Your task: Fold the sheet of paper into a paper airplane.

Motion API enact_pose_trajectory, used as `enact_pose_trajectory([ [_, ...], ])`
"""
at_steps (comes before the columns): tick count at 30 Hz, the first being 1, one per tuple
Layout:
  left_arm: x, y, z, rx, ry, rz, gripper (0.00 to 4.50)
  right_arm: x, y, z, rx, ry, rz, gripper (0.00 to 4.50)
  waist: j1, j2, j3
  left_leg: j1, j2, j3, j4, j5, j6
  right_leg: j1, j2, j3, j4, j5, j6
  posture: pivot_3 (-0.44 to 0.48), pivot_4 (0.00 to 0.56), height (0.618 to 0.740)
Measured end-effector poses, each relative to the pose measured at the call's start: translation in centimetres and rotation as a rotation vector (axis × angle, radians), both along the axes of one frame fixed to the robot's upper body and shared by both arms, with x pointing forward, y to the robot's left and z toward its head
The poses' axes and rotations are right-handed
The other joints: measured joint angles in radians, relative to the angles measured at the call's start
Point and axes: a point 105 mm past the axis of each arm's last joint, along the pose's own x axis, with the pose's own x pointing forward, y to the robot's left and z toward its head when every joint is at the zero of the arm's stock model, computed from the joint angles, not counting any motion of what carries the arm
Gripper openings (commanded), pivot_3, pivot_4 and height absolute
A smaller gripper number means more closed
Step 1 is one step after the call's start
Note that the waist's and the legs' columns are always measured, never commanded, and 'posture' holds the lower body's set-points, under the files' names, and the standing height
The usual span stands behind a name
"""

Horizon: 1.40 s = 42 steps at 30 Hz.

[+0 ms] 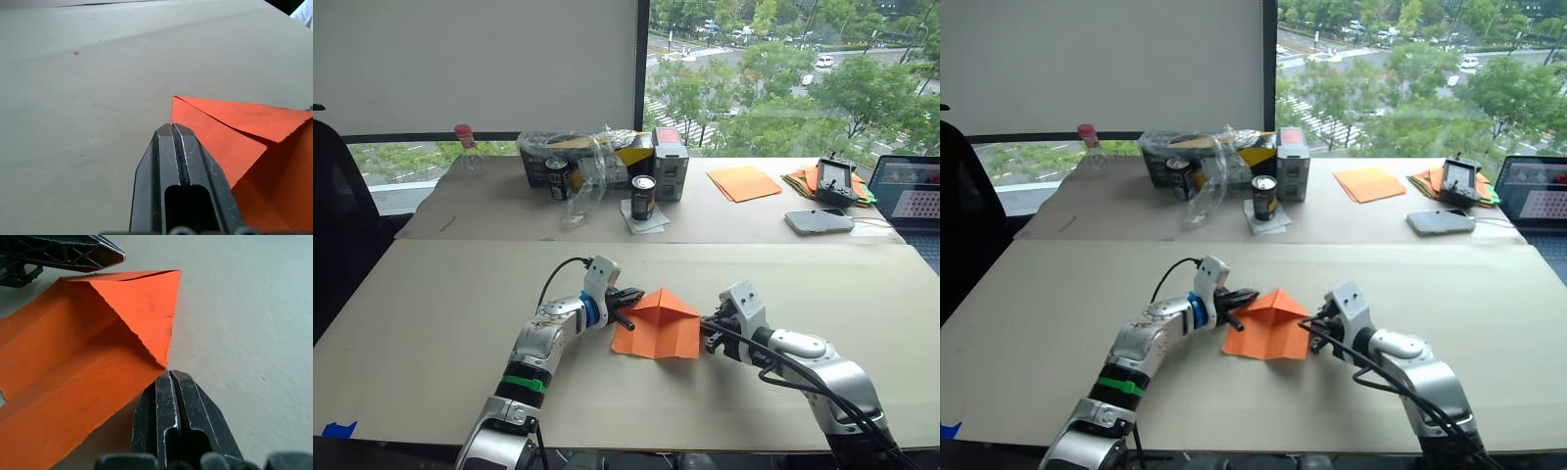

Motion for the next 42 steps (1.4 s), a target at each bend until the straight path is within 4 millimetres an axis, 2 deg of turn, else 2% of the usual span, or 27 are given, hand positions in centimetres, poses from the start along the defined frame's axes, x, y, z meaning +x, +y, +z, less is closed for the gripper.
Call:
enact_pose_trajectory([
  [7, -1.2, -2.4, 1.1, -0.061, -0.019, -0.084, 0.02, 0.3, 0.3, 0.0, 0.008, -0.006, -0.009, 0.00, -0.002, 0.000, 0.000, 0.000, 0.000, 0.000, 0.000, 0.000, 0.000, 0.000, 0.000, 0.000, 0.000, 0.000, 0.000, 0.000, 0.150, 0.670],
  [11, -1.0, -2.1, 0.7, -0.037, -0.012, -0.059, 0.02, 0.3, 0.3, 0.0, 0.006, -0.007, -0.010, 0.00, -0.002, 0.000, 0.000, 0.000, 0.000, 0.000, 0.000, 0.000, 0.000, 0.000, 0.000, 0.000, 0.000, 0.000, 0.000, 0.000, 0.150, 0.670],
  [17, -1.1, -1.4, -1.2, 0.033, 0.038, -0.008, 0.02, 0.4, 0.4, 0.1, 0.007, -0.013, -0.006, 0.00, -0.002, 0.000, 0.000, 0.000, 0.000, 0.000, 0.000, 0.000, 0.000, 0.000, 0.000, 0.000, 0.000, 0.000, 0.000, 0.000, 0.150, 0.670],
  [30, -1.3, -1.3, -1.3, 0.035, 0.050, -0.014, 0.02, 1.5, 3.1, 1.6, 0.078, -0.059, 0.051, 0.00, -0.002, 0.000, 0.000, 0.000, 0.000, 0.000, -0.001, 0.000, 0.000, -0.001, 0.000, 0.000, 0.000, 0.000, 0.000, 0.000, 0.150, 0.670],
  [36, -1.3, 0.0, -1.2, 0.007, 0.090, 0.027, 0.02, 1.6, 4.4, 2.0, 0.094, -0.068, 0.086, 0.00, -0.009, 0.000, 0.000, 0.000, 0.000, 0.000, -0.001, 0.000, 0.000, -0.001, 0.000, 0.000, 0.000, 0.000, 0.000, 0.000, 0.150, 0.670],
  [42, -0.9, 2.4, -0.8, -0.062, 0.176, 0.109, 0.02, 1.9, 5.4, 1.4, 0.103, -0.037, 0.121, 0.00, -0.013, 0.000, 0.000, 0.000, 0.000, 0.000, -0.001, 0.000, 0.000, -0.002, 0.000, 0.000, 0.000, 0.000, 0.000, 0.000, 0.150, 0.670],
])
